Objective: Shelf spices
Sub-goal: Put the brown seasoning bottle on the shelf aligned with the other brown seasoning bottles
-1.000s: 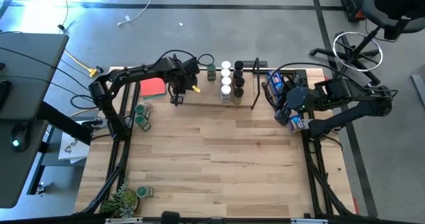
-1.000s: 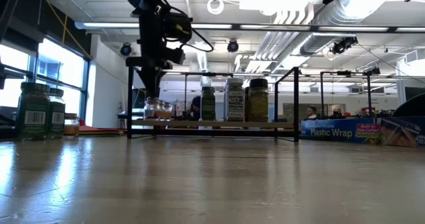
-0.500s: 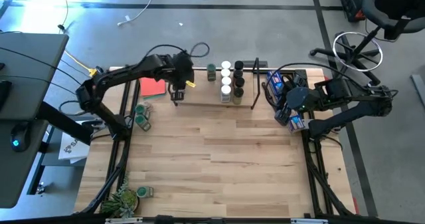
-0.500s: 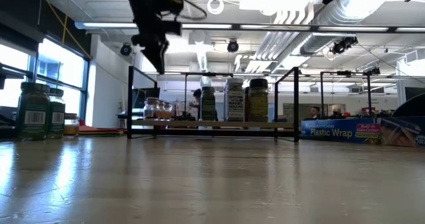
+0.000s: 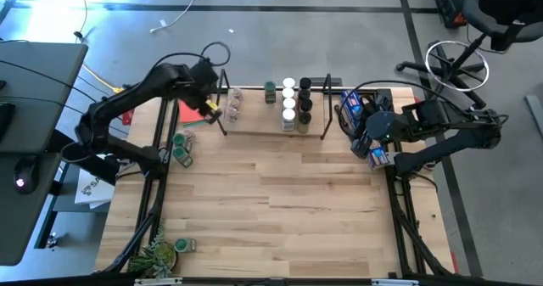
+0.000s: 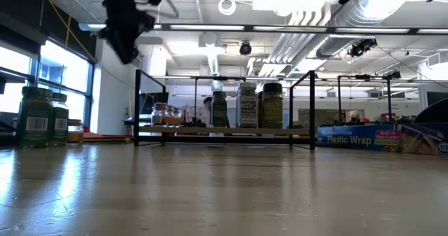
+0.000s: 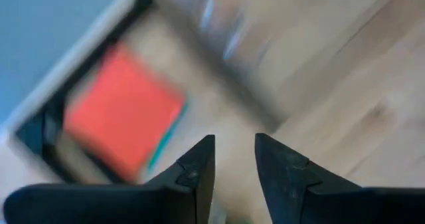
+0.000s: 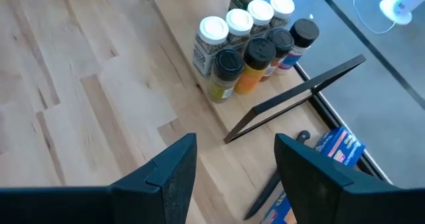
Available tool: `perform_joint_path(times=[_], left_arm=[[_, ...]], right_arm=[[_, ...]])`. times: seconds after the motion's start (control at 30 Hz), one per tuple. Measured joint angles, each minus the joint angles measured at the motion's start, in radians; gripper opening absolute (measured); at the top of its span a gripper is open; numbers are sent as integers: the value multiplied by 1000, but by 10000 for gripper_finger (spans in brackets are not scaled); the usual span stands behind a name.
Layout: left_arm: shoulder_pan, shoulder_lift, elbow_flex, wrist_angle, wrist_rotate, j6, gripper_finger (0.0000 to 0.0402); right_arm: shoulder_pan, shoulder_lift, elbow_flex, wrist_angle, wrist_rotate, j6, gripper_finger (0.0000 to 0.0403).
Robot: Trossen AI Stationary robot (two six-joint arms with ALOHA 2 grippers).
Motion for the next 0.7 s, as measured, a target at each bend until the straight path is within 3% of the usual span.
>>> perform_joint_path(times=[0.1, 0.27, 0.43, 0.57, 0.7], left_arm=[[46, 6, -55, -101, 9, -41, 123], [116, 6, -168, -153, 116, -103, 185], [141, 6, -242, -205, 105, -139, 243], [142, 6, -235, -243, 106, -161, 259], [137, -8, -227, -252, 37, -190, 258]], right_arm=[[0, 0, 0, 5, 12, -23, 197], [0, 0, 0, 18, 29, -54, 197], [0, 0, 0, 18, 28, -53, 197], [0, 0, 0, 19, 28, -53, 197], [0, 0, 0, 19, 27, -71, 197]])
